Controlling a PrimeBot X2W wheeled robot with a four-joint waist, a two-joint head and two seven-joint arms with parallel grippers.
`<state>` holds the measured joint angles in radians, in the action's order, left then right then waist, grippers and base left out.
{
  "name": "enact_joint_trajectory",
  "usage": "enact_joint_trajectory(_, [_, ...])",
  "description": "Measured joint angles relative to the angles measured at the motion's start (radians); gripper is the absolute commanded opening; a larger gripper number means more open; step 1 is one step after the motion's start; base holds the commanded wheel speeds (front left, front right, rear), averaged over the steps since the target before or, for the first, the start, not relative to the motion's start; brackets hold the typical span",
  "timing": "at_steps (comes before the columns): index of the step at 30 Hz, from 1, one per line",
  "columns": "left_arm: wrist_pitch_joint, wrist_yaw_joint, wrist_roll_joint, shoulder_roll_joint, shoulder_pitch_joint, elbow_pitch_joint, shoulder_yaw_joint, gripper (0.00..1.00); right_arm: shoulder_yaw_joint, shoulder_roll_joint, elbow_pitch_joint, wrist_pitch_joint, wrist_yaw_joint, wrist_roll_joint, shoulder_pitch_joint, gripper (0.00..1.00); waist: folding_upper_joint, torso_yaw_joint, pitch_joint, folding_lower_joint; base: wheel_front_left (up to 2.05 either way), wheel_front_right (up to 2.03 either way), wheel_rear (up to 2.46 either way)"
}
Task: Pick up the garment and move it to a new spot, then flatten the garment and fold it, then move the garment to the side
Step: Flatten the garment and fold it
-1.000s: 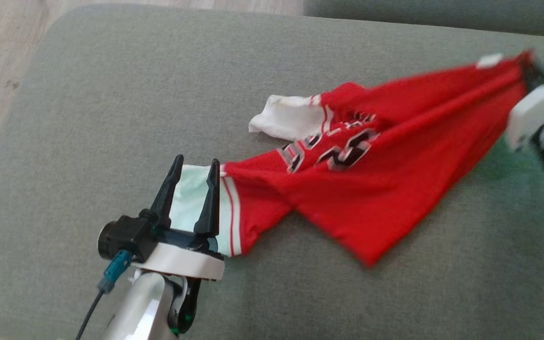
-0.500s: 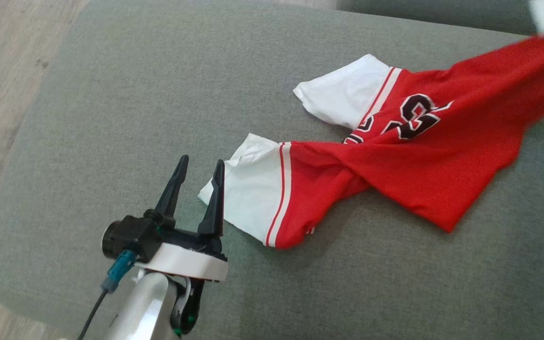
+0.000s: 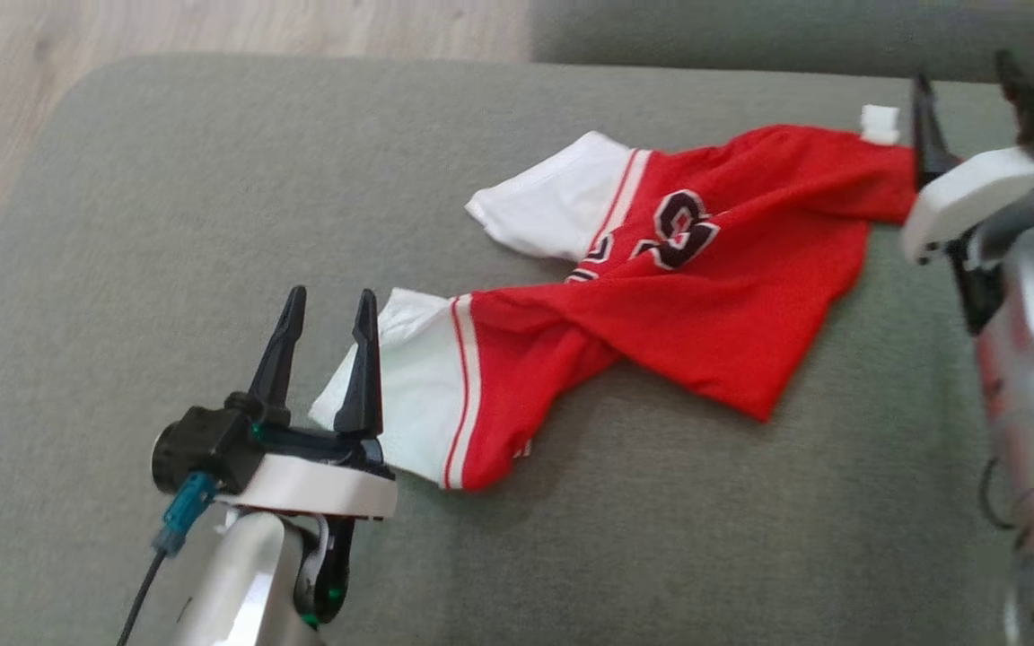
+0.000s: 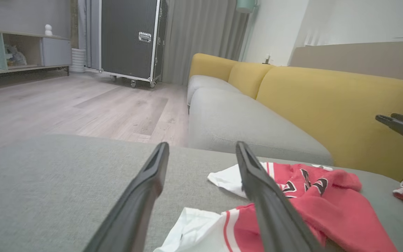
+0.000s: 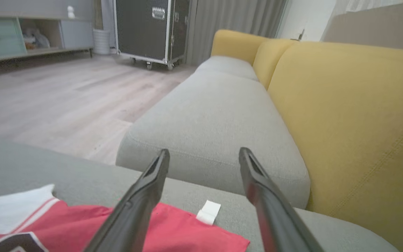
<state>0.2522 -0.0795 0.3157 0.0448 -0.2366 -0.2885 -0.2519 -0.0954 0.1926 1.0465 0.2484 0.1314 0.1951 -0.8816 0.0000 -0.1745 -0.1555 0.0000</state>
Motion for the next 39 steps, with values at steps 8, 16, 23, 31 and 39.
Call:
enact_joint_trajectory(8, [0.0, 0.0, -0.009, 0.0, 0.062, 0.007, 0.034, 1.0, 0.047, -0.112, -0.365, 0.003, 0.0, -0.142, 0.335, 1.0, 0.0, 0.083, 0.071, -0.0001, 0.0, 0.0, 0.0])
enact_joint_trajectory(16, [0.0, -0.003, -0.009, 0.0, 0.098, 0.008, 0.049, 1.0, 0.11, -0.13, -0.502, 0.003, 0.0, -0.238, 0.6, 1.0, 0.0, 0.129, 0.116, -0.0002, 0.0, 0.0, 0.0])
enact_joint_trajectory(23, [0.0, -0.009, -0.009, 0.0, 0.102, 0.008, 0.048, 1.0, 0.156, -0.138, -0.538, 0.002, 0.0, -0.251, 0.703, 1.0, 0.0, 0.123, 0.114, -0.0001, 0.0, 0.0, 0.0])
enact_joint_trajectory(31, [0.0, -0.01, -0.017, 0.001, 0.101, 0.007, 0.04, 1.0, 0.21, -0.138, -0.489, -0.001, 0.0, -0.218, 0.701, 1.0, 0.0, 0.088, 0.093, 0.0001, 0.0, 0.0, 0.0])
enact_joint_trajectory(39, [0.0, -0.01, -0.017, 0.001, 0.094, 0.006, 0.024, 1.0, 0.291, -0.14, -0.341, -0.104, 0.0, -0.174, 0.664, 1.0, 0.0, 0.046, 0.062, 0.0001, 0.0, 0.0, 0.0])
